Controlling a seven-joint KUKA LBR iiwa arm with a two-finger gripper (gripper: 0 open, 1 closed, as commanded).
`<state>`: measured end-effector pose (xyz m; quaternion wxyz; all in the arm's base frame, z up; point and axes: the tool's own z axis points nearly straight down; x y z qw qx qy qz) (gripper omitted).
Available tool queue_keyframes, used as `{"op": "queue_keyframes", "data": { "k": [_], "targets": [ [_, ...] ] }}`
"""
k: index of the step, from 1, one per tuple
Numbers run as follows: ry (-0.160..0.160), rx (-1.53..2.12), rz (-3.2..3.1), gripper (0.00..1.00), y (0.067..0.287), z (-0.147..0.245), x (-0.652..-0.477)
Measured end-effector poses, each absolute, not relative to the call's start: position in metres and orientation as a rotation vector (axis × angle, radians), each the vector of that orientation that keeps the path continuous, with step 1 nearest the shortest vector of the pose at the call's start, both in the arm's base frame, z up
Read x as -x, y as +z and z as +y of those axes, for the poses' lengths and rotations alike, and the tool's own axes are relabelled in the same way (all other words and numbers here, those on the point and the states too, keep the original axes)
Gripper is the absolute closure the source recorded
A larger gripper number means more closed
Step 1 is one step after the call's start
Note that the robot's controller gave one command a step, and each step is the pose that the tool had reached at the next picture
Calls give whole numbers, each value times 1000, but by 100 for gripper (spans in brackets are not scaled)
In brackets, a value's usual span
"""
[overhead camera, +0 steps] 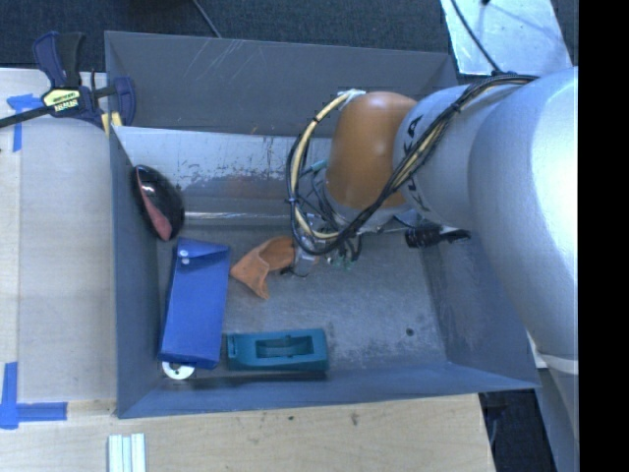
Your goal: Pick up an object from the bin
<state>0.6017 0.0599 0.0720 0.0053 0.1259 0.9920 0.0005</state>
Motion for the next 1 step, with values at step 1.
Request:
{"op": "queue_keyframes", "data": {
  "k": [1],
  "targets": [
    [1, -393, 3106, 100, 72, 60, -602]
  ]
}}
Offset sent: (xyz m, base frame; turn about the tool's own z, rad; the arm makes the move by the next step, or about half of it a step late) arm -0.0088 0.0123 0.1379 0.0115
